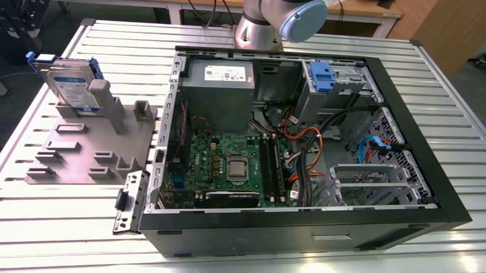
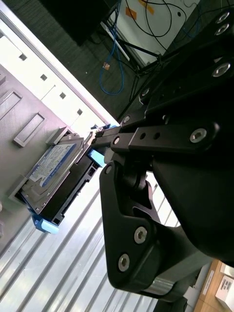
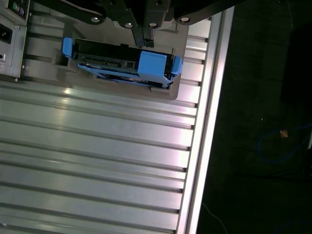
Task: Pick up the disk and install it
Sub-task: 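Pick up the disk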
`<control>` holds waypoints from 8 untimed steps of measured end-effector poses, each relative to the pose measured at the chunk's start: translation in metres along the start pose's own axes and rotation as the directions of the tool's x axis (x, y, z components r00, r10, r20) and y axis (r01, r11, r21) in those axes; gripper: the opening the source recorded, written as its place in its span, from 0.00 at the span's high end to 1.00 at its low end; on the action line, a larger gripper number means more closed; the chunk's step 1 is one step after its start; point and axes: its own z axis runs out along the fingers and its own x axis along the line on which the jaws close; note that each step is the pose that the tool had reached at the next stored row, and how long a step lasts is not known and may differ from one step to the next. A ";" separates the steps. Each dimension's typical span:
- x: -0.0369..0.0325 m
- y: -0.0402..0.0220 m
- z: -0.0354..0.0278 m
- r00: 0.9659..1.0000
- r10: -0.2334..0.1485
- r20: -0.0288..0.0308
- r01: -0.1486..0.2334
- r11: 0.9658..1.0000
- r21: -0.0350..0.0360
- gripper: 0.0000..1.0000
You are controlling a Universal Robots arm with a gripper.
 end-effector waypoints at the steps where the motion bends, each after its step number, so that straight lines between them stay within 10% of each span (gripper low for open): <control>1: 0.0000 0.0000 0.0000 1.000 -0.001 0.000 0.001 1.000 0.000 0.89; 8: 0.0000 0.0000 0.0000 1.000 -0.002 0.000 0.002 1.000 0.000 0.89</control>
